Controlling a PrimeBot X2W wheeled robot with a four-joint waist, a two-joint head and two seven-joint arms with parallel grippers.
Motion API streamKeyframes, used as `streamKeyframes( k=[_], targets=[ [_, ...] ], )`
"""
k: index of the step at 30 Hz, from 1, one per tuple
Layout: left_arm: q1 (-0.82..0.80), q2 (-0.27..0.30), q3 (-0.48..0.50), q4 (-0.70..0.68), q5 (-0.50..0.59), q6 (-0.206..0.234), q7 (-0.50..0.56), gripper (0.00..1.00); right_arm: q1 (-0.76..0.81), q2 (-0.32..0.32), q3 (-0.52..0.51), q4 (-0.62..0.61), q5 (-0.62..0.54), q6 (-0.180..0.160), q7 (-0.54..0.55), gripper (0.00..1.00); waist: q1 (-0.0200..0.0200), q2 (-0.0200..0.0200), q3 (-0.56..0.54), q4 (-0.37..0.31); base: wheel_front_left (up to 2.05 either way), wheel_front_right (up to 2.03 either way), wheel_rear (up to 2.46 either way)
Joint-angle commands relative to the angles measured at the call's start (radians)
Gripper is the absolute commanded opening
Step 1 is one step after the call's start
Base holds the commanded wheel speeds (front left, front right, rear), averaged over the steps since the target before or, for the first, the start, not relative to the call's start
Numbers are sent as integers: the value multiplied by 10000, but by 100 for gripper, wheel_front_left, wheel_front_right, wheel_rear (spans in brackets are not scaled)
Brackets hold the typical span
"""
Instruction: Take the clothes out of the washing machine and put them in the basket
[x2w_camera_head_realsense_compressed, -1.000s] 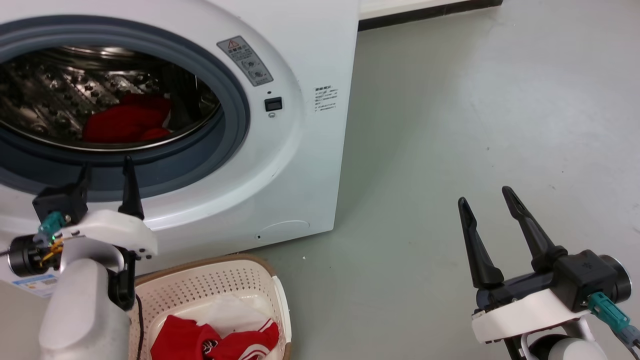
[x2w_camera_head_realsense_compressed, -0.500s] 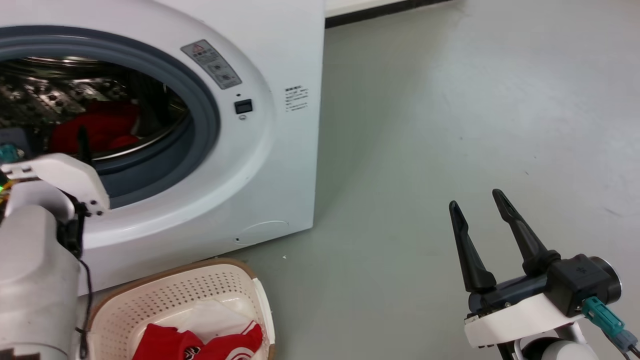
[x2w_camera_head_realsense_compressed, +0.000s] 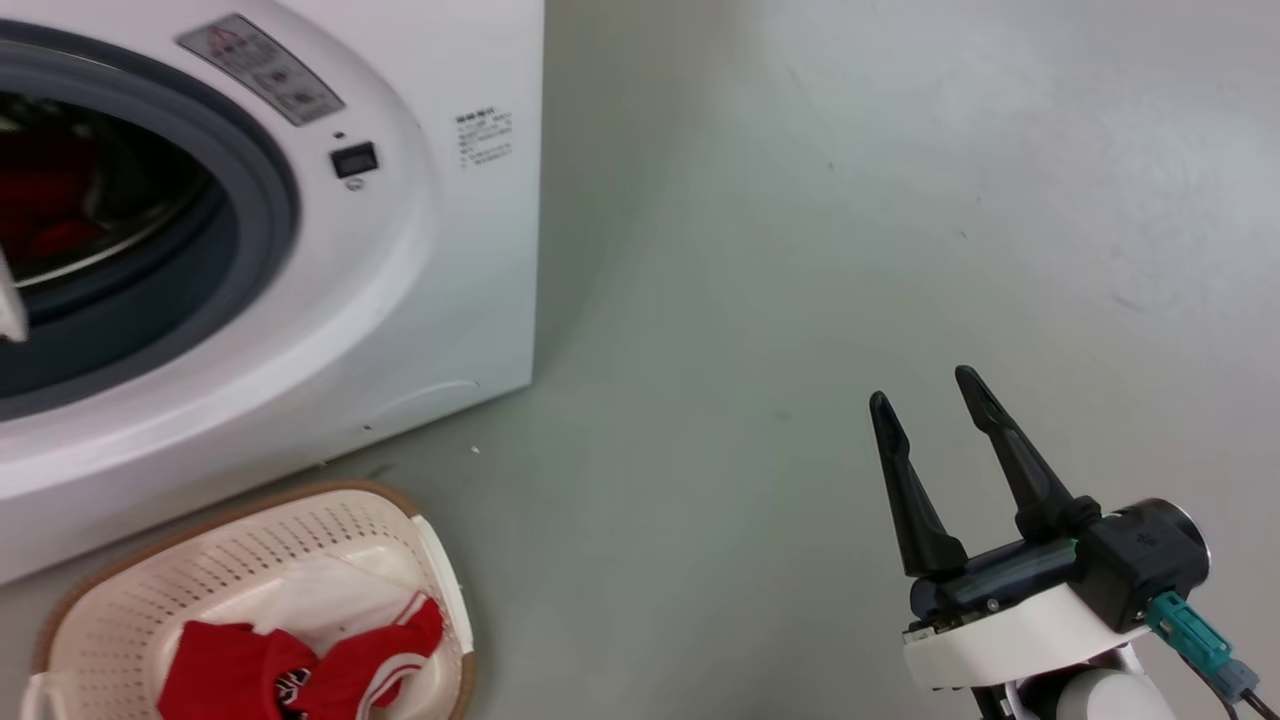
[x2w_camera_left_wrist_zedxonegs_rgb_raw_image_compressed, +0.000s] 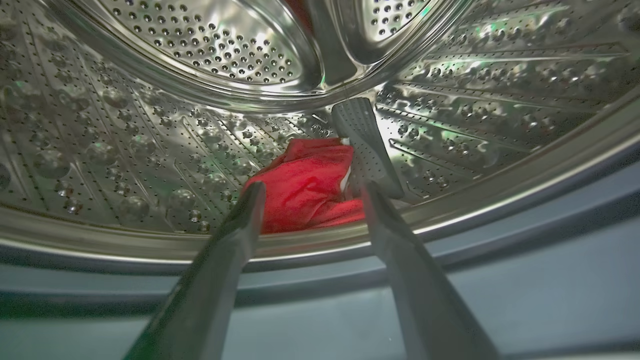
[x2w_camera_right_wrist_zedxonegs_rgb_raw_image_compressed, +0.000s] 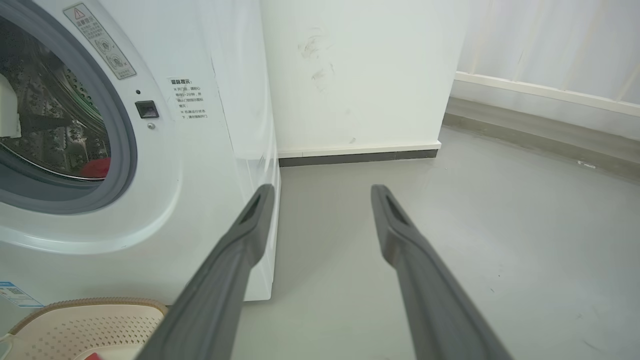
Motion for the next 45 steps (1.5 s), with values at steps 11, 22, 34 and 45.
streamKeyframes(
  k=[11, 22, 34, 45],
  targets=[
    [-2343, 1271, -792, 167, 475, -241, 2029, 100, -506, 21, 502, 320, 418, -7, -565, 100, -1, 0, 2278, -1031, 0, 0, 0],
    [-3788, 1767, -1427, 85, 298, -321, 4755, 100, -668, 21, 862, 549, 641, -7, -805, 100, -1, 0, 3079, -1355, 0, 0, 0],
    [-4247, 2157, -2034, -840, -136, -319, 7328, 100, -585, 20, 938, 533, 787, -7, -951, 100, -1, 0, 3682, -1438, 0, 0, 0],
    [-3751, 2503, -1995, -1479, -505, -280, 8289, 100, -730, 20, 1029, 466, 928, -7, -1004, 100, -1, 0, 4041, -1468, 0, 0, 0]
  ],
)
